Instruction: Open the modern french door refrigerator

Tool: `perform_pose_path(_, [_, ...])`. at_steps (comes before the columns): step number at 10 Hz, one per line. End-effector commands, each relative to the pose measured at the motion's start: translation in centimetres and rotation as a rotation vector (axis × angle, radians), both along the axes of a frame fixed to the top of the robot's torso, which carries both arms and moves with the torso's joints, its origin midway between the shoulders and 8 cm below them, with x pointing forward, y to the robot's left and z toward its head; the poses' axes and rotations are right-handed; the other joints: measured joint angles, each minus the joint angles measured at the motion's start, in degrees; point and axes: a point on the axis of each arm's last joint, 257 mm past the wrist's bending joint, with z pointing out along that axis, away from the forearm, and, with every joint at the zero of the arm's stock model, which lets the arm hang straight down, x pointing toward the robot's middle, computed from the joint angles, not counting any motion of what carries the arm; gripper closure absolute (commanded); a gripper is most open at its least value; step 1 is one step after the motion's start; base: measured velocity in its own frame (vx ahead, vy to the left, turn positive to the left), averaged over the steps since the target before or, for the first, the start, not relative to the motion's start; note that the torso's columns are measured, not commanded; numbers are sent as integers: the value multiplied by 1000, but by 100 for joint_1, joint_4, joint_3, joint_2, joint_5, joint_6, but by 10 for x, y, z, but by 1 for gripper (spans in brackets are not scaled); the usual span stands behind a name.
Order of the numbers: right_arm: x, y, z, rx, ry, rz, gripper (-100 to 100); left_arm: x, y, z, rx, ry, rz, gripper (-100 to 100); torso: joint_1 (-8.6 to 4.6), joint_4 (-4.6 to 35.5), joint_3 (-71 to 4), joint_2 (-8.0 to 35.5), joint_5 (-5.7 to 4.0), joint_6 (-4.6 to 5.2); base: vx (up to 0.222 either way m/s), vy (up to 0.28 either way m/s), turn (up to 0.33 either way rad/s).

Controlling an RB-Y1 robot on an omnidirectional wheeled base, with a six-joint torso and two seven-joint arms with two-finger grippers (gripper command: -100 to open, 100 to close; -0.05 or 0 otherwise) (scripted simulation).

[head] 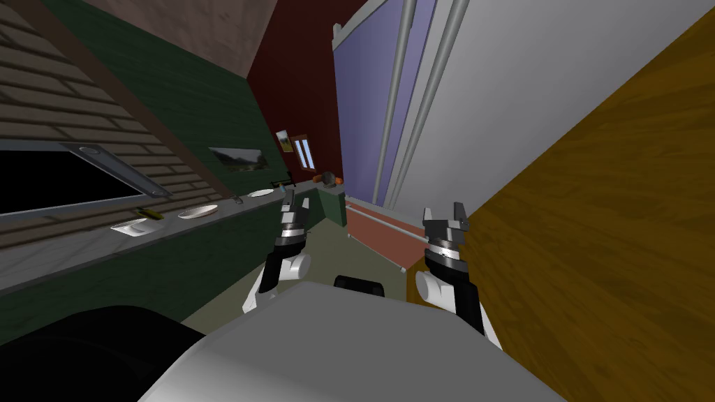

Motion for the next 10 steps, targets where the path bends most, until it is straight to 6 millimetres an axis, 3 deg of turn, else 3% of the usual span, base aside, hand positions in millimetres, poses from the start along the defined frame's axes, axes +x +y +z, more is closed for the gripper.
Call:
perform_pose_path(1, [0, 0, 0, 0, 0, 0, 0, 0, 0, 0, 0, 0, 0, 0, 0, 235, -467, 232, 0, 0, 0, 0, 0])
perform_pose_path(9, [0, 0, 0, 0, 0, 0, 0, 0, 0, 0, 0, 0, 0, 0, 0, 3537, -7073, 3539, 0, 0, 0, 0, 0])
perform_pose_path(10, [3, 6, -2, -64, 13, 6, -100, 0, 0, 0, 0, 0, 0, 0, 0, 3960, -7919, 3962, 0, 0, 20, 17, -33])
